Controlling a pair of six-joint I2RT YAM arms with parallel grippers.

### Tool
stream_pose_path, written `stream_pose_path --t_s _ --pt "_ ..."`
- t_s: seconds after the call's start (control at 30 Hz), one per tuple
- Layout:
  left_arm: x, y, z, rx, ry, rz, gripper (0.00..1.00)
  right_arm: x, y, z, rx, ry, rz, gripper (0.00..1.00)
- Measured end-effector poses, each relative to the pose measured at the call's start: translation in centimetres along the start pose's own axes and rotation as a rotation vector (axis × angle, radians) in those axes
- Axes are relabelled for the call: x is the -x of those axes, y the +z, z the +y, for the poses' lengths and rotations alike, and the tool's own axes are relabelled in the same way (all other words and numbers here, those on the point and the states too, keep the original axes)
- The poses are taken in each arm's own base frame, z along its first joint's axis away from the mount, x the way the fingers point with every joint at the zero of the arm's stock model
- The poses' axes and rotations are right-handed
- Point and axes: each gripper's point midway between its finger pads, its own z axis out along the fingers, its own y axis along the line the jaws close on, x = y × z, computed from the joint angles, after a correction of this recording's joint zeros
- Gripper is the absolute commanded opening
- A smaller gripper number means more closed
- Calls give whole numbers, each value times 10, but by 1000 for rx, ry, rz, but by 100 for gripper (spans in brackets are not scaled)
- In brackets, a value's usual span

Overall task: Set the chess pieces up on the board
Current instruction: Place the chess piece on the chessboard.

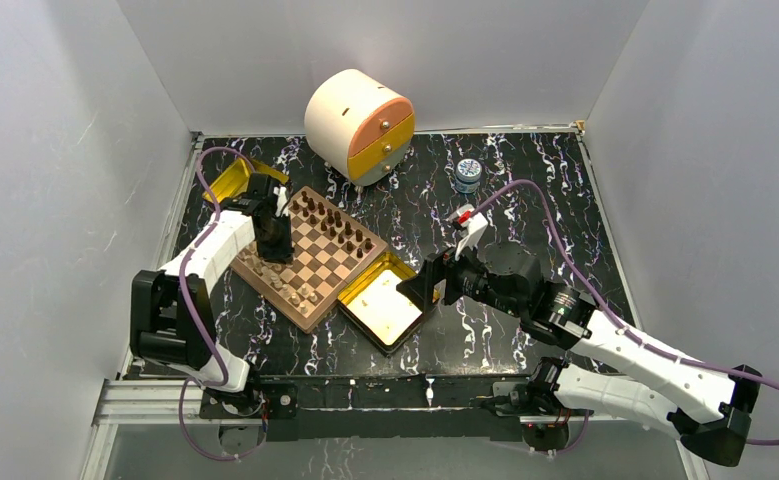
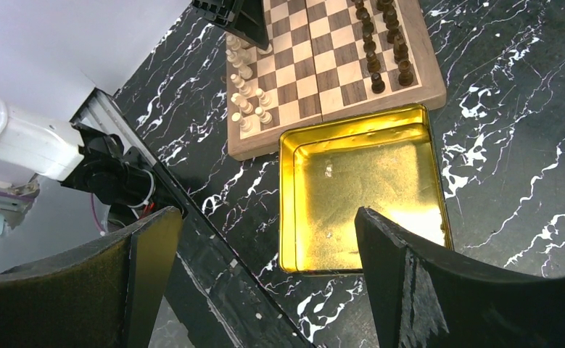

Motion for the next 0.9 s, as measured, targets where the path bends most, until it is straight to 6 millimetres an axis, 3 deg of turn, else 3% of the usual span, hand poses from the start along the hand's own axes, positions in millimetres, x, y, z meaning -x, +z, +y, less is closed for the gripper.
stream_pose_path --t_s 0.4,0.9 --pt "-14 9 8 32 1 46 12 -4 1 -3 -8 -5 7 99" --pt "-14 20 12 56 12 58 14 -4 1 -5 -16 -13 4 99"
